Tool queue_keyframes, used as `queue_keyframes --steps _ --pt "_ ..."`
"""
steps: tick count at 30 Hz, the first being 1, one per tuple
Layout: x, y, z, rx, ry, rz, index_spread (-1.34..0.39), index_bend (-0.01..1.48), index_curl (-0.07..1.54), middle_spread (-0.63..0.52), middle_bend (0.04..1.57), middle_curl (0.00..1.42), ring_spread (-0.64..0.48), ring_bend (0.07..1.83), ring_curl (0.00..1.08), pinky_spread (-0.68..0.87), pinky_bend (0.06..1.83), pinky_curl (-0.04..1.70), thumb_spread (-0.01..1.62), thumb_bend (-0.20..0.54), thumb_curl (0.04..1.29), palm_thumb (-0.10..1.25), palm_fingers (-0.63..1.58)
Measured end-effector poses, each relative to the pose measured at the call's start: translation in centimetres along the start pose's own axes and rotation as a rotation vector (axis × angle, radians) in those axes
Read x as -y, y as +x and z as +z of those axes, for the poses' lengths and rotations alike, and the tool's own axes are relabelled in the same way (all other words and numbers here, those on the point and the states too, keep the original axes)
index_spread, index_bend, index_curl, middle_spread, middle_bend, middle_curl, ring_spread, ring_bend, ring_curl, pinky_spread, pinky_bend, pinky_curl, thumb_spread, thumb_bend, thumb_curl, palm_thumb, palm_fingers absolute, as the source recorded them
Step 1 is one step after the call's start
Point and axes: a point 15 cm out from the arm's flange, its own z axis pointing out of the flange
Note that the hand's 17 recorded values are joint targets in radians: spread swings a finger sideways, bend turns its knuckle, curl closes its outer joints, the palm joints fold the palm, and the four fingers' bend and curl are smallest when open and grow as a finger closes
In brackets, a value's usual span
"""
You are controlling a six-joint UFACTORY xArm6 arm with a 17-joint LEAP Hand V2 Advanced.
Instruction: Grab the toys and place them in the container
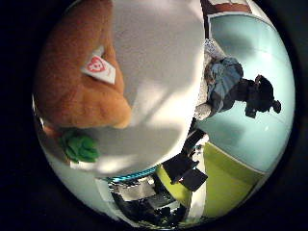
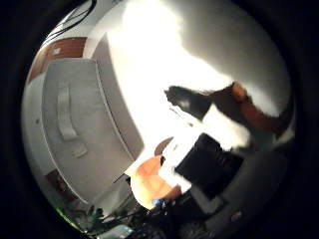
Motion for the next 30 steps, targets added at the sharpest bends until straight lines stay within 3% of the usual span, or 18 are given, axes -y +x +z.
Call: queue_keyframes --steps 2,4,7,12,19,30 --pt "-0.2 0.4 -0.2 -0.005 -0.002 -0.003 -0.44 0.25 0.34 -0.28 0.67 0.54 -0.33 0.89 0.43 -0.34 0.69 0.3 1.1 -0.016 0.36 0.67 1.19" --pt "-0.3 0.6 -0.5 -0.007 0.002 -0.008 -0.46 0.38 0.42 -0.28 0.79 0.61 -0.33 0.98 0.48 -0.42 0.81 0.36 1.08 -0.017 0.37 0.7 1.26" --pt "-0.4 0.9 -1.6 -0.02 0.018 -0.018 -0.46 0.63 0.58 -0.28 0.96 0.72 -0.31 1.14 0.57 -0.41 1.05 0.48 1.06 -0.015 0.4 0.75 1.21" --pt "-1.4 1.1 -4.3 -0.057 0.034 -0.034 -0.41 0.9 0.81 -0.28 1.12 0.89 -0.28 1.31 0.69 -0.31 1.28 0.65 1.04 -0.014 0.44 0.82 1.05" --pt "-3.1 0.3 -10.0 -0.092 0.113 -0.047 -0.34 1.05 0.95 -0.26 1.25 1.0 -0.28 1.37 0.8 -0.23 1.36 0.82 1.01 -0.017 0.5 0.89 0.96" --pt "-8.5 -4.5 -17.9 -0.119 0.169 -0.127 -0.3 1.1 1.0 -0.23 1.3 1.04 -0.27 1.39 0.87 -0.2 1.32 0.99 0.99 -0.021 0.54 0.89 0.9"
